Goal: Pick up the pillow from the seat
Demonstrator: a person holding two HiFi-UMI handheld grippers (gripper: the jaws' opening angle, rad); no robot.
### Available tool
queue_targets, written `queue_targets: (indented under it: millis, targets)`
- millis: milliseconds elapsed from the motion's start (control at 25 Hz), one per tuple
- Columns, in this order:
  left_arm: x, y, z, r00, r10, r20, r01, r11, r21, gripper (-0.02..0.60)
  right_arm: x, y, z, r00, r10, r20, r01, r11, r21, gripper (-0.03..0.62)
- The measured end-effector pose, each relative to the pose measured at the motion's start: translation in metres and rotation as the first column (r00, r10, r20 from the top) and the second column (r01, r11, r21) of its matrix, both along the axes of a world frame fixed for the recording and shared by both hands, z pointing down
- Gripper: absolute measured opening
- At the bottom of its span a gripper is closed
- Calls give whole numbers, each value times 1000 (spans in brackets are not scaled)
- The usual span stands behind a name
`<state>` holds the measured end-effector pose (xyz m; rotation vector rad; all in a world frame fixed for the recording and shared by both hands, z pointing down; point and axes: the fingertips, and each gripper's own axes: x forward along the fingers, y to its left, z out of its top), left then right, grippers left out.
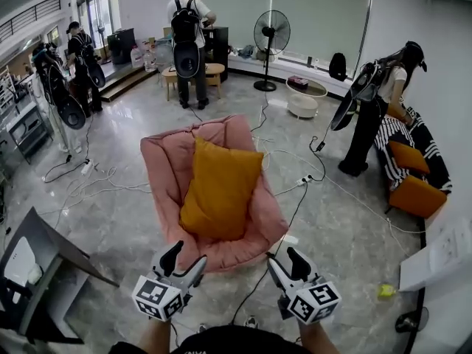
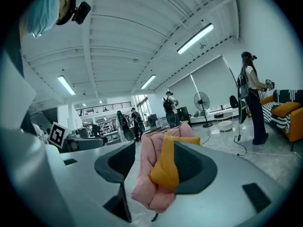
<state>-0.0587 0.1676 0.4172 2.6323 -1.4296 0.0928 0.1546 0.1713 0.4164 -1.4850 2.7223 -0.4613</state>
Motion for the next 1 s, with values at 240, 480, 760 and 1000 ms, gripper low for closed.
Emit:
queue_targets:
  millis: [240, 480, 760, 1000]
  targets:
    - [36, 2, 3, 998, -68, -4, 68, 998, -17, 291, 41, -13, 4, 999, -50, 13, 51, 998, -21, 252]
    - [46, 8, 19, 994, -109, 17, 110, 993, -49, 291, 53, -26, 17, 996, -88, 28, 89, 995, -44, 253]
    - [51, -20, 17, 993, -116, 23, 117, 992, -53, 293, 54, -52, 25, 994, -102, 48, 105, 992, -75, 252]
    - [31, -58, 28, 996, -87, 11, 88, 994, -64, 293, 37, -84, 28, 997, -62, 36, 65, 995, -80, 252]
